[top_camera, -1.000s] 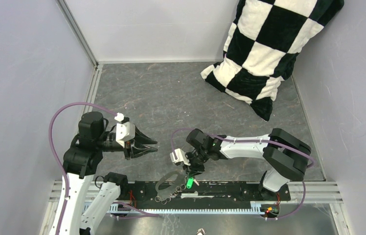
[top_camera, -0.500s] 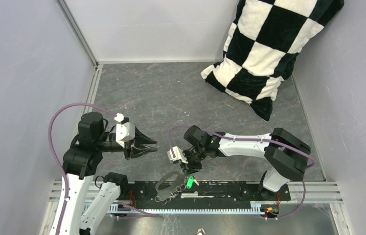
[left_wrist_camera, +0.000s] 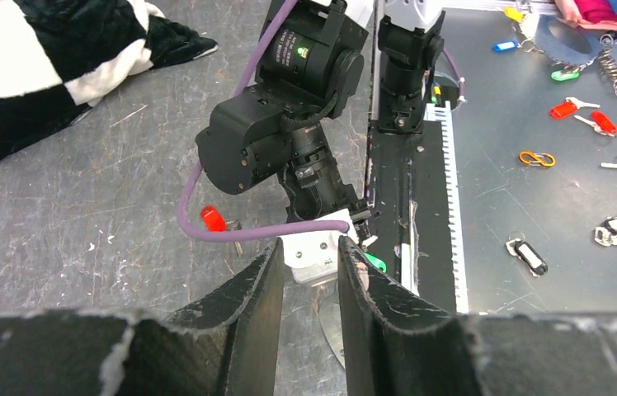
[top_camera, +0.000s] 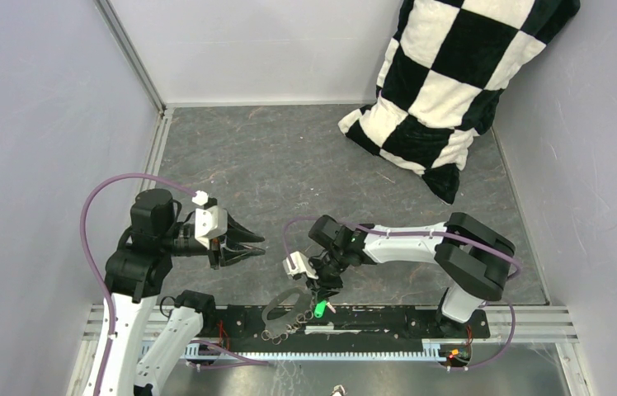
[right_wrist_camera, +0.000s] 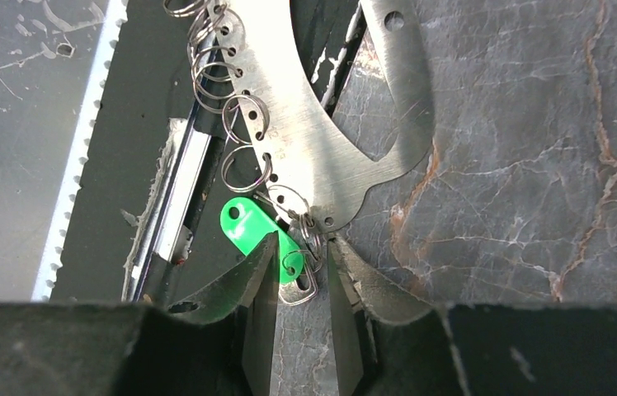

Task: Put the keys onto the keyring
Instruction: Pick up the keyring from the center of the board.

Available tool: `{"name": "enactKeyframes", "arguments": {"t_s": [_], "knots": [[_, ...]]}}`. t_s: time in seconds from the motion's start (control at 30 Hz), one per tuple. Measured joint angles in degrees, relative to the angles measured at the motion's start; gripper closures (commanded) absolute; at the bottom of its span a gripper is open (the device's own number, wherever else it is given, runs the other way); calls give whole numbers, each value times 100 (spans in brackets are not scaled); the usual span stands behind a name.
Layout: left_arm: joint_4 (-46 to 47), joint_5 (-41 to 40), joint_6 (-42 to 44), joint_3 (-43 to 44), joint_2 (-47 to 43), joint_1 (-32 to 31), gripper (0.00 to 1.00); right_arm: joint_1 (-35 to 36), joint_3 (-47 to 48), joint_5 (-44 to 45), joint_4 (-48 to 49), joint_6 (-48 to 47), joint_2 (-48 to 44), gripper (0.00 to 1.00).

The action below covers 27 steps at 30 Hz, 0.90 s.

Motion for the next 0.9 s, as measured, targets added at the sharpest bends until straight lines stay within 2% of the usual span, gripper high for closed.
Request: {"name": "enactKeyframes", "arguments": {"t_s": [0.47,0.8,0.9], "knots": [[-2,-103,0,72,0,0,63,4,120,35,24,20,96,77],[-50,-136,9,103,0,0,63,4,133,-4,-15,11,131,76],[-55,-142,24,138,-2,0,63,4,136,-7,-42,4,144,89]]}}
